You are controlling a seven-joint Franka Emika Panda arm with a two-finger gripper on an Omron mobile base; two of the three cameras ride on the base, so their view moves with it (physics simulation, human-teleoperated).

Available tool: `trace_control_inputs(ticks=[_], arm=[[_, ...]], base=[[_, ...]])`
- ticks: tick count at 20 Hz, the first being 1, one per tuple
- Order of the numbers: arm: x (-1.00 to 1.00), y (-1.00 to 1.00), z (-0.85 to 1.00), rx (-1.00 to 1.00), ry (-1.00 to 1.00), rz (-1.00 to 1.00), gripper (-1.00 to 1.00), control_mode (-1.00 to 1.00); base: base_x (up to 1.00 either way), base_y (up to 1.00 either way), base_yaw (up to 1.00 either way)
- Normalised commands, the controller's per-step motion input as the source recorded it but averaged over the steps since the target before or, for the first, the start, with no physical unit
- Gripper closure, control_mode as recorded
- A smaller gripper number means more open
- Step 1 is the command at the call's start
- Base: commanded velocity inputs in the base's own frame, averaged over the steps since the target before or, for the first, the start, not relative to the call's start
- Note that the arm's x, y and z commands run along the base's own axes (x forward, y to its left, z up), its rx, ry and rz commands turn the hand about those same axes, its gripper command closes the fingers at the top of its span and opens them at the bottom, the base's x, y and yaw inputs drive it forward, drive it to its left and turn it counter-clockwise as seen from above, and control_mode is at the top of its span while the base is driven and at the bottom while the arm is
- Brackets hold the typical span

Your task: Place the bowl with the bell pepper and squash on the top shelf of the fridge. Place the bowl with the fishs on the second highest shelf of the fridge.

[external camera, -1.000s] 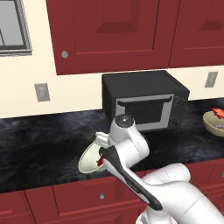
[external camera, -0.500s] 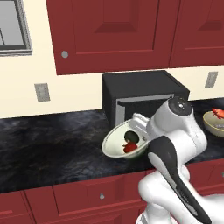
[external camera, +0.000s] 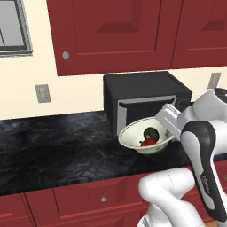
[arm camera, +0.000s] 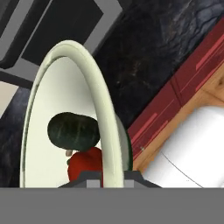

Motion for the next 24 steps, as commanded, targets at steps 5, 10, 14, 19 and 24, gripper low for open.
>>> trace_control_inputs(ticks=[5,10,14,19,24], arm=[[-0.19,-0.01,0.0,0.0,0.0,0.0,1.0,1.0],[0.0,0.0,0.0,0.0,0.0,0.0,1.0,1.0],[0.0,0.0,0.0,0.0,0.0,0.0,1.0,1.0],[0.0,0.0,0.0,0.0,0.0,0.0,1.0,1.0],[0.0,0.0,0.0,0.0,0.0,0.0,1.0,1.0]], base=[[-0.41,-0.1,0.0],[-0.53,-0.43,-0.29],[-0.07,-0.35,-0.66],[0.04,-0.28,-0.77],[0.09,-0.39,-0.75]])
